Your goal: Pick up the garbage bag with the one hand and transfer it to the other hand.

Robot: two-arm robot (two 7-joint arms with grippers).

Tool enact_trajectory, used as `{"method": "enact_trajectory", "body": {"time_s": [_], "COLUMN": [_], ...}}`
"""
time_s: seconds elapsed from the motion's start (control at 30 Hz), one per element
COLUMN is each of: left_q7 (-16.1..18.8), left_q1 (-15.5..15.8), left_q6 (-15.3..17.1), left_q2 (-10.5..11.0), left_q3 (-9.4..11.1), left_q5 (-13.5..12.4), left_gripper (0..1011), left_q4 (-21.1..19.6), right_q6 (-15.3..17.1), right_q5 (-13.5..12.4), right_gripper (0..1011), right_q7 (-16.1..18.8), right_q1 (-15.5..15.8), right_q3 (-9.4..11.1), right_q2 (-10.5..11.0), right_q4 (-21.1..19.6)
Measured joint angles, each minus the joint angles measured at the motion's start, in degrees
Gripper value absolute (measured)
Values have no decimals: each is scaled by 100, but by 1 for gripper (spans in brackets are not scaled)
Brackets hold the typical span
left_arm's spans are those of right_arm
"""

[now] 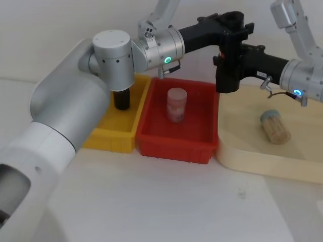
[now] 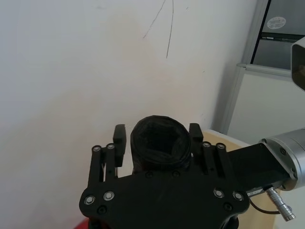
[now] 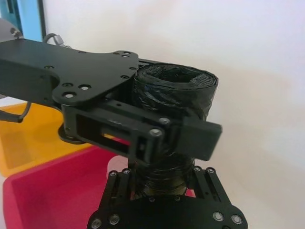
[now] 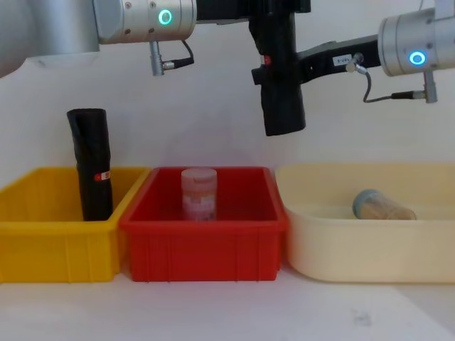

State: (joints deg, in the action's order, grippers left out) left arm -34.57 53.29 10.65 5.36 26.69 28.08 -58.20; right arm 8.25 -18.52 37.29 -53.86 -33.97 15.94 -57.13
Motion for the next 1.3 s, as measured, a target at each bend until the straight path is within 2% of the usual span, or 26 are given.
{"method": "enact_trajectory", "body": {"time_s": [0.2,0.3,0.7,1.0,1.3], "left_q7": [1,1,1,2,1], "left_q1": [0,0,0,0,0], "left_q6": [0,0,0,0,0], "left_q2": [0,0,0,0,0], "left_q3": [0,0,0,0,0], "left_q5": [-1,-1,-1,-1,-1], "left_gripper": [954,997,1001,1001,1001], "left_q4": [0,0,0,0,1], "right_q6": [76,137,496,936,1236], "right_q5": [42,61,132,156,168], "right_gripper": [543,543,543,543,543], "right_q7": [-221,-369,-1022,-1610,-1904], "right_q1": [90,152,478,850,1221], "right_q3": [87,160,513,895,1182], "right_q2": [70,123,396,666,954], "right_q4": [-150,-268,-811,-1341,-1855]}}
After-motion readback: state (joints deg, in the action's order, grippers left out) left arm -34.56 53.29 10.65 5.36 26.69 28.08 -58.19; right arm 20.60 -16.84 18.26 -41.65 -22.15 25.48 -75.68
